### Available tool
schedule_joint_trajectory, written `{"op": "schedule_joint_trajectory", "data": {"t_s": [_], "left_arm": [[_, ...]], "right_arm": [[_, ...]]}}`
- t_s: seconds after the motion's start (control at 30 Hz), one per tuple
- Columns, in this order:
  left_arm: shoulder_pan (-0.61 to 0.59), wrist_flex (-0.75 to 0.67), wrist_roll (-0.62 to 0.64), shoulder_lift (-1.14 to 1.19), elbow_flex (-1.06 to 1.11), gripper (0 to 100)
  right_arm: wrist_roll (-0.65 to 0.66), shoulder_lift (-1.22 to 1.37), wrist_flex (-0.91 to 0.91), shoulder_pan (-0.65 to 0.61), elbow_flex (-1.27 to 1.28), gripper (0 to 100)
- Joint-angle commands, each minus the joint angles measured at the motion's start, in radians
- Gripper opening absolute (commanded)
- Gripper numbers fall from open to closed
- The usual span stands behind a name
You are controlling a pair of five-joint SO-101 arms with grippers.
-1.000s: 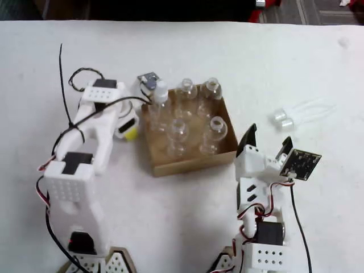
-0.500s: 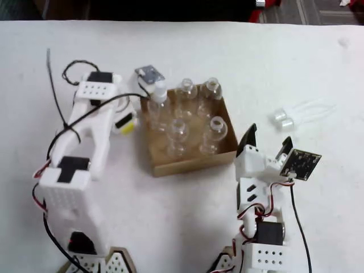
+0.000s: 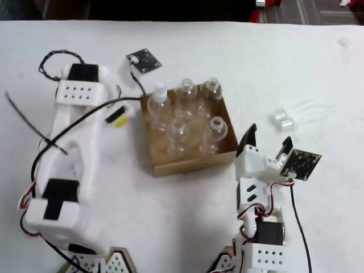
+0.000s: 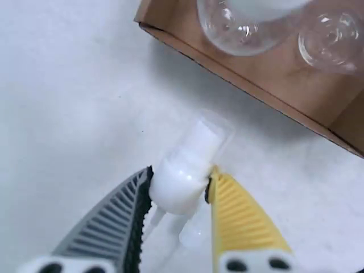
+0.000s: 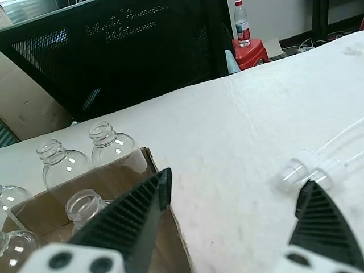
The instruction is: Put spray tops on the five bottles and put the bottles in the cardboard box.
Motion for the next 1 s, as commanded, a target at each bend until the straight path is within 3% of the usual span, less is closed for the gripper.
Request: {"op": "schedule_joint_trajectory", "data": {"t_s": [0.0, 0.33, 0.67, 0.73, 0.83, 0.87, 0.97], "left_arm": [[0.002, 0.052, -0.008, -0.151, -0.049, 2], [0.022, 0.097, 0.092, -0.325, 0.018, 2], [0.222, 0.097, 0.098, -0.475, 0.207, 2], [0.274, 0.091, 0.098, -0.562, 0.244, 2], [0.361, 0.084, 0.097, -0.676, 0.299, 2], [0.390, 0.071, 0.097, -0.708, 0.322, 2], [0.463, 0.026, 0.098, -0.771, 0.397, 2]], "right_arm": [[0.009, -0.010, 0.002, 0.005, 0.006, 31.8], [0.005, -0.018, -0.002, 0.001, 0.006, 31.8], [0.000, -0.019, 0.001, -0.252, 0.005, 31.2], [0.000, -0.021, -0.002, -0.263, -0.003, 24.8], [0.002, -0.045, 0.005, -0.251, -0.048, 2.0], [0.000, -0.050, 0.007, -0.248, -0.054, 0.5], [0.000, -0.048, 0.007, -0.242, -0.063, 9.2]]}}
